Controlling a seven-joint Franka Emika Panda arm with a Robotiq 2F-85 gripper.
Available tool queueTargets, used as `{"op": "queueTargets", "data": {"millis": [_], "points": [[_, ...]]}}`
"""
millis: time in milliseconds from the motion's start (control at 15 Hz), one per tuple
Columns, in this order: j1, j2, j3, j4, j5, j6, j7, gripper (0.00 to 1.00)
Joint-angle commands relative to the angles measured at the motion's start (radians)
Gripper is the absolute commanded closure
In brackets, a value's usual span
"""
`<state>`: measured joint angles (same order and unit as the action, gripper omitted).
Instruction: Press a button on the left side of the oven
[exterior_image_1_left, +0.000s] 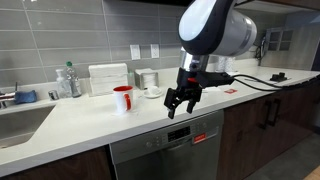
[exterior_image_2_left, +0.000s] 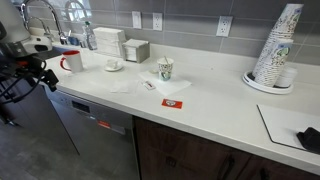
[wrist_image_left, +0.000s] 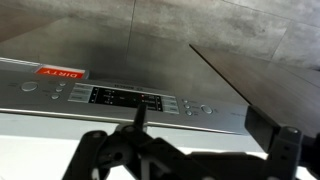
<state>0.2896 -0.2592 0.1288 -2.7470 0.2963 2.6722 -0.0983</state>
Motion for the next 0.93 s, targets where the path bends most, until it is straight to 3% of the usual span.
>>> {"op": "queueTargets", "data": {"millis": [0,133,667,867], "points": [[0.019,0.039,-0.008,0.007,0.032,-0.018,-0.022,0.25],[0.010,0.053,0.002,0.000,0.022,-0.001,0.004,0.32],[0.002,0.173,0.035,0.000,0.010,0.146,0.038,0.95],[-0.004,0.234,0.056,-0.001,-0.009,0.227,0.072,1.00]]}}
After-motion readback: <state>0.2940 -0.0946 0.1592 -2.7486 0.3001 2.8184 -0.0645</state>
